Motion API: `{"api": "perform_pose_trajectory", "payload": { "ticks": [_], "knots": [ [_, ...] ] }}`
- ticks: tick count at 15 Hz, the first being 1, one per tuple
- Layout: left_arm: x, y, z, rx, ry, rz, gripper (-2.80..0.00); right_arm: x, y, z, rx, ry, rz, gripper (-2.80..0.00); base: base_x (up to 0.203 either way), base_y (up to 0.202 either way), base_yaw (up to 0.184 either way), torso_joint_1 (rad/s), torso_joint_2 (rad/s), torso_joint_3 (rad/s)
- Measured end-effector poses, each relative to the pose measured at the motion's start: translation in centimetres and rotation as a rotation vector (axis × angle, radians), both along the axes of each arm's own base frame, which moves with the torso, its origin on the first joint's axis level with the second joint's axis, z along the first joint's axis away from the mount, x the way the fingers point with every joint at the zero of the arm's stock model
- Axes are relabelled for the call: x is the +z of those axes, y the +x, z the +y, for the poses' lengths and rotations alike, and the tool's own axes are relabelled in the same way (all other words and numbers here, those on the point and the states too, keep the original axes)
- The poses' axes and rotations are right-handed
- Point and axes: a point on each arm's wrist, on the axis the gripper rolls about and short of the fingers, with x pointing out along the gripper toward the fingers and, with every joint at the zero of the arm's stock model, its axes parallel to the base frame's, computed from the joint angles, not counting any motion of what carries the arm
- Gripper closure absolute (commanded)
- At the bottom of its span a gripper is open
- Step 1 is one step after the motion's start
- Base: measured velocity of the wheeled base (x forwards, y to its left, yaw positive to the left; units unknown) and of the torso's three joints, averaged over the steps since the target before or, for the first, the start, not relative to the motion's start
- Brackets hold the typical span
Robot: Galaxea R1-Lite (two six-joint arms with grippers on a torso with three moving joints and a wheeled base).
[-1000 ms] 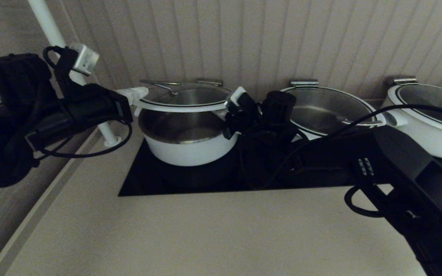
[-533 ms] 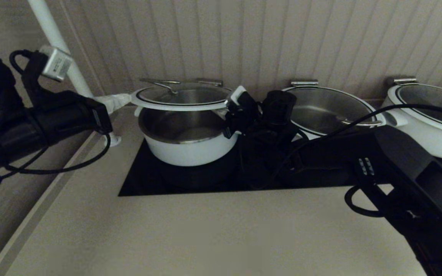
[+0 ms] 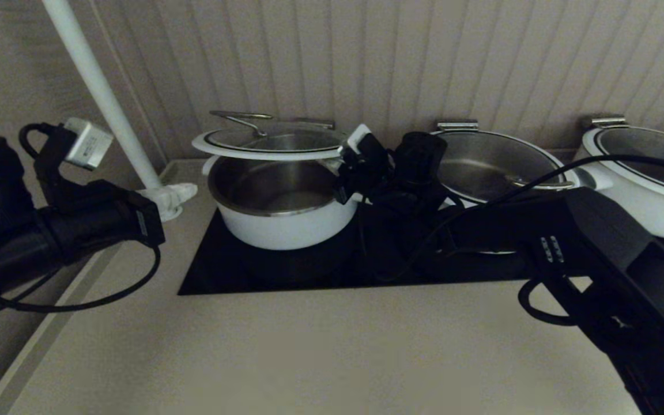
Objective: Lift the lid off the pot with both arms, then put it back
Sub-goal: Open the pot lid completely
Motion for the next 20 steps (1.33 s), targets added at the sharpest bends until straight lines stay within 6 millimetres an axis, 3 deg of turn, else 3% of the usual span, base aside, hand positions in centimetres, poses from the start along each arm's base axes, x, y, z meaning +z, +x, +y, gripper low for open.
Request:
{"api": "perform_pose_trajectory", "payload": {
  "ticks": [6, 20],
  "knots": [
    [-1.0, 2.5, -0.3, -0.002, -0.005, -0.063, 0.00, 0.2, 0.0, 0.0, 0.001, 0.003, -0.006, 0.00, 0.000, 0.000, 0.000, 0.000, 0.00, 0.000],
    [-1.1, 8.7, -1.0, -0.004, -0.012, -0.104, 0.00, 0.6, -0.1, 0.0, 0.002, 0.009, -0.015, 0.00, 0.000, 0.000, 0.000, 0.000, 0.00, 0.000]
  ]
}}
